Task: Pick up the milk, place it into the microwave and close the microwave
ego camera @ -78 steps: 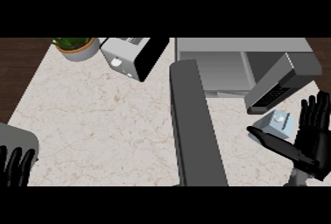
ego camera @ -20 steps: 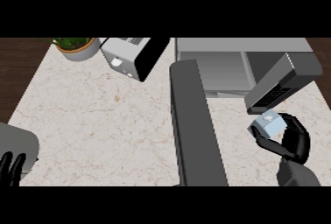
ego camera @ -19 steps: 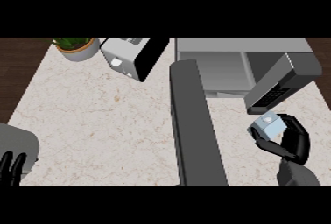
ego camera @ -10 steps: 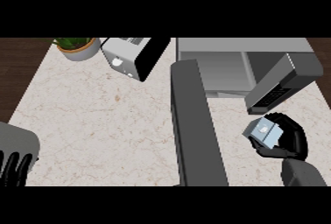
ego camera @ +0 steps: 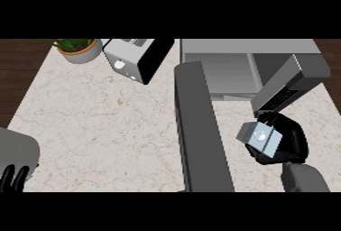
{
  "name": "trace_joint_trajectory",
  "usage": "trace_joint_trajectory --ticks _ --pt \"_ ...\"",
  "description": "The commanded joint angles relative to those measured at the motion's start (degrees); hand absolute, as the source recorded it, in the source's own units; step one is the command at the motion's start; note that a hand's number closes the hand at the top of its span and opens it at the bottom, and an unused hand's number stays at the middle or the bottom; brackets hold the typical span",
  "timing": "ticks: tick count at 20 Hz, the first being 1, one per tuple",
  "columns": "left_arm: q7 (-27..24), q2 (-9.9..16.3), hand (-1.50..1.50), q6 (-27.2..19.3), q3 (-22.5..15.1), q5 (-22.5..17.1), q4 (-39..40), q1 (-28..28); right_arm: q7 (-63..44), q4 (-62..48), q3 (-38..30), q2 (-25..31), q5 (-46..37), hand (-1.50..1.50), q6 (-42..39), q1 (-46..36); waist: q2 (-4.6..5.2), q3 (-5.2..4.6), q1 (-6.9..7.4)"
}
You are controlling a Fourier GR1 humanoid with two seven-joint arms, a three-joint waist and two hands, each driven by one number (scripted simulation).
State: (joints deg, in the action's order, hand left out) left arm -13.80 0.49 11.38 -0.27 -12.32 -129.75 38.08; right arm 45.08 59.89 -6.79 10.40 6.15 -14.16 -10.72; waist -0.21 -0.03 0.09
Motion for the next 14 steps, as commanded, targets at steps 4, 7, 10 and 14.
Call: trace_joint_trajectory --ticks 4,7,10,14 --pt "0.2 0.4 -1.50 1.3 2.4 -2.0 2.3 -1.7 -10.2 12.9 4.2 -3.5 -4.7 1.50 9.7 -0.7 0.01 -0.03 0.00" --pt "2.9 0.5 -1.50 0.1 3.5 -2.6 -0.8 -1.9 -14.9 6.5 2.8 -3.5 -6.0 1.50 12.9 -10.3 0.19 0.02 0.63" --pt "-2.1 0.8 -1.50 4.8 5.2 -4.7 2.8 1.0 -16.2 2.2 2.6 -3.5 -7.3 1.50 13.9 -13.4 0.18 0.02 0.82" --pt "0.3 1.6 -1.50 4.9 6.2 -5.2 1.5 0.0 -13.0 -11.6 0.5 -4.2 -8.8 1.50 16.1 -23.8 0.46 0.07 1.62"
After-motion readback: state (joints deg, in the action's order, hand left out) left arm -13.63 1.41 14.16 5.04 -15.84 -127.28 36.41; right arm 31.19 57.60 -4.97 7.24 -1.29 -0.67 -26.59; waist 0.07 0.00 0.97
